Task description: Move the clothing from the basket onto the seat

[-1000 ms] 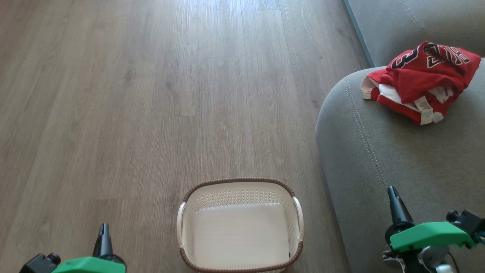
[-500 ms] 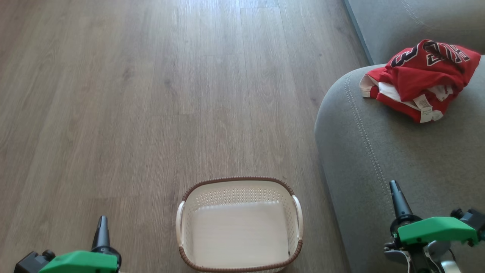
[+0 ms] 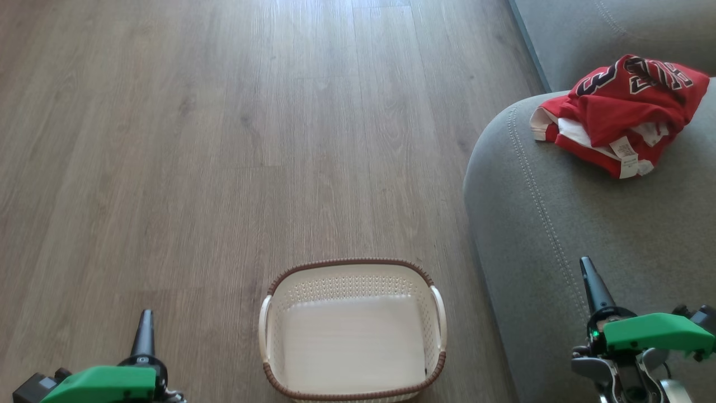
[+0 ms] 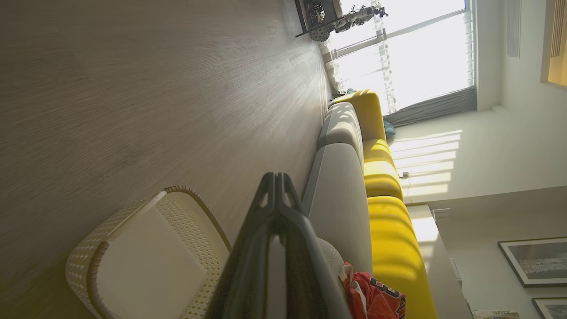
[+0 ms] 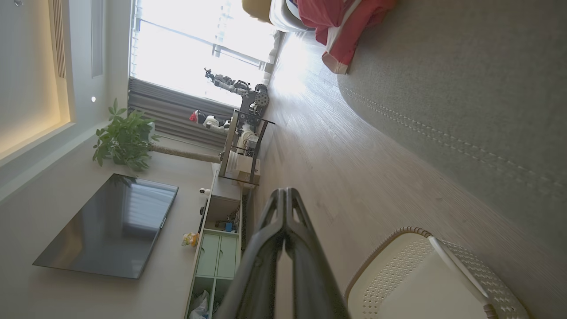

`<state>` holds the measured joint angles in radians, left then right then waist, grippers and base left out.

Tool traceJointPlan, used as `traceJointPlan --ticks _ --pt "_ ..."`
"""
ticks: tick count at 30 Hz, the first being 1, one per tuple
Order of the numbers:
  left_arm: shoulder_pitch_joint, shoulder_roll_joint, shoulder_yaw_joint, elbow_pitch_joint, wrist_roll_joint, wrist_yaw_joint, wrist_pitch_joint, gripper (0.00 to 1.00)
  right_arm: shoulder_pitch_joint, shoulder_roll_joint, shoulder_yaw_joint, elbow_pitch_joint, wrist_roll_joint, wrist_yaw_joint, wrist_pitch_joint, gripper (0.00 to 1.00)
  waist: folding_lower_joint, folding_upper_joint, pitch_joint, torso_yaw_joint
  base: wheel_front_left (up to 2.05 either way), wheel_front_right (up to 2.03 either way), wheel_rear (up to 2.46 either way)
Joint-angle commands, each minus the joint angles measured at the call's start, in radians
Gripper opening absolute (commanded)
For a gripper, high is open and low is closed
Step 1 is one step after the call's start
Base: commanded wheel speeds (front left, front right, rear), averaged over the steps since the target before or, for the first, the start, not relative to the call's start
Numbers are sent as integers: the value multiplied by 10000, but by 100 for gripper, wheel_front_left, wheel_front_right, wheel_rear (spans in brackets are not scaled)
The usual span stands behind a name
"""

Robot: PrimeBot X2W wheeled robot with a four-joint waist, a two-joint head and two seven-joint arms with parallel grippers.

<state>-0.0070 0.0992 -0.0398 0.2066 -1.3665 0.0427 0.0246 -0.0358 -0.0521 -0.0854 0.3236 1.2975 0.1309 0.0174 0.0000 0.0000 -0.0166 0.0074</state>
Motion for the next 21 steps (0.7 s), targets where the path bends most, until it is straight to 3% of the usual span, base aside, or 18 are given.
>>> traceJointPlan --ticks 1,21 --pt "-534 22 452 -380 -204 -124 58 0 -618 -135 143 -418 300 -1 78 0 0 0 6 -3 0 0 0" --pt "-829 -305 1193 -484 -1832 -658 599 0 -851 -234 84 -565 2534 -1 513 0 0 0 99 -58 0 0 0"
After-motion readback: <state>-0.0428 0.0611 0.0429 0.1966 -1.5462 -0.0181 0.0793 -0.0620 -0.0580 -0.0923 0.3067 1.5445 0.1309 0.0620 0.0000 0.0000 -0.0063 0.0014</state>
